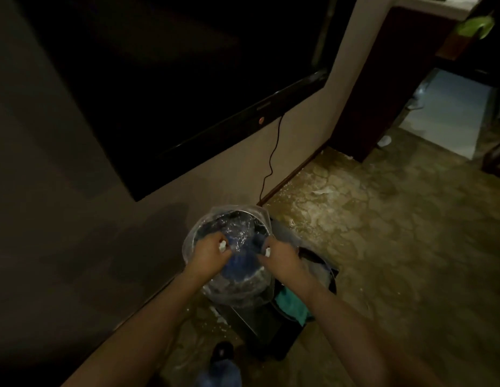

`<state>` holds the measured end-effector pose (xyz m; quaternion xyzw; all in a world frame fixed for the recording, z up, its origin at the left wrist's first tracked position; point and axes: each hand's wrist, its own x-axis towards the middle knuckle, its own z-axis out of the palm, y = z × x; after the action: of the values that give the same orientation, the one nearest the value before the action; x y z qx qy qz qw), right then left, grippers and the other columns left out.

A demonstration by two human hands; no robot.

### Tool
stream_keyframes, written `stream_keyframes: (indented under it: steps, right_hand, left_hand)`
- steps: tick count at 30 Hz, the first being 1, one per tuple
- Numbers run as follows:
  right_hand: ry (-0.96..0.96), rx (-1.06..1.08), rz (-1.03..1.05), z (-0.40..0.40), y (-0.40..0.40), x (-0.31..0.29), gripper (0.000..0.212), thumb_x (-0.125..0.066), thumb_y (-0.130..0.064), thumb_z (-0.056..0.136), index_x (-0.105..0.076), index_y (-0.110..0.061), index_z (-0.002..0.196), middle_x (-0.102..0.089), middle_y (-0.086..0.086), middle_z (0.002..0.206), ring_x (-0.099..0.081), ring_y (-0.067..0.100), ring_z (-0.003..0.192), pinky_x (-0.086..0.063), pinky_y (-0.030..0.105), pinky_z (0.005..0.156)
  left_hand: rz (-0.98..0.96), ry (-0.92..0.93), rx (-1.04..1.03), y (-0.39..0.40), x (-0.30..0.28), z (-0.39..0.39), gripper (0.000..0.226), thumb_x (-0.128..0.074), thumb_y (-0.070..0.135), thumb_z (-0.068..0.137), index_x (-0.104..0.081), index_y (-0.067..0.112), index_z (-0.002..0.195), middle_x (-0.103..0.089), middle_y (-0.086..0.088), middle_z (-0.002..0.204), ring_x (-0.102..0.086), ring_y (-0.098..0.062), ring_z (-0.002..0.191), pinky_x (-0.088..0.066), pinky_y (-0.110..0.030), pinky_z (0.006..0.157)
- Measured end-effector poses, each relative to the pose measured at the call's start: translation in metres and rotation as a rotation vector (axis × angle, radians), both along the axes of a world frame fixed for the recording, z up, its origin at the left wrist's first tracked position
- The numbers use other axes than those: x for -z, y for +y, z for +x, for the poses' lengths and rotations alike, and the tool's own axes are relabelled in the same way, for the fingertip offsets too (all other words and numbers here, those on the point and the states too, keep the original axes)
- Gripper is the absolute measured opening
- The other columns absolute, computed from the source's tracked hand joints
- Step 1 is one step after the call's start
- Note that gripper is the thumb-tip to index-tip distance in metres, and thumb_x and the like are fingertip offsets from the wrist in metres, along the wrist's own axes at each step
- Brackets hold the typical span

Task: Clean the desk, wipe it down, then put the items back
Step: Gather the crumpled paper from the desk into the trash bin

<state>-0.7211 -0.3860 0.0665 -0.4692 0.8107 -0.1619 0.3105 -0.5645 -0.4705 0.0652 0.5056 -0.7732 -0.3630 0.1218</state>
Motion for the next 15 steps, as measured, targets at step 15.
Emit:
stream_keyframes:
  steps: [15]
  right_hand:
    - [-0.154,-0.154,0.306,0.026,-0.102,0.107,0.035,-0.059,-0.014,0.09,-0.057,-0.014,0.125,-0.059,0.009,0.126,-0.054,0.024,0.115,-0.04,0.03,0.099]
  left_hand:
    - [0.195,-0.143,0.096,-0.109,0.088,-0.012,0.011,-0.059,0.017,0.088,-0.053,0.022,0.081,-0.055,0.006,0.085,-0.059,-0.014,0.086,-0.04,-0.021,0.073]
